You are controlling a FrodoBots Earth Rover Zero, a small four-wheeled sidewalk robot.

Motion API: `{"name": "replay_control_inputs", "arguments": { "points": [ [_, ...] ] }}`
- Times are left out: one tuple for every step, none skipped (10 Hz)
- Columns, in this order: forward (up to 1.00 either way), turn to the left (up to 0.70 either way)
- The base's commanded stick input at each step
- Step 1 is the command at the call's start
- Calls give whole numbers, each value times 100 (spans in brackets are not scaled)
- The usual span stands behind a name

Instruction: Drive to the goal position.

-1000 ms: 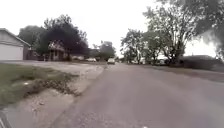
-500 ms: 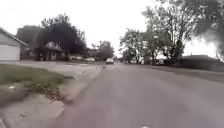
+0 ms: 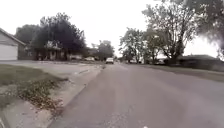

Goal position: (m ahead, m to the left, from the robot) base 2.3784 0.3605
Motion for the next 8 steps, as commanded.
{"name": "replay_control_inputs", "arguments": {
  "points": [
    [70, 0],
    [70, 0],
    [70, 0],
    [70, -27],
    [70, -12],
    [70, 0],
    [70, 0],
    [70, 0]
  ]
}}
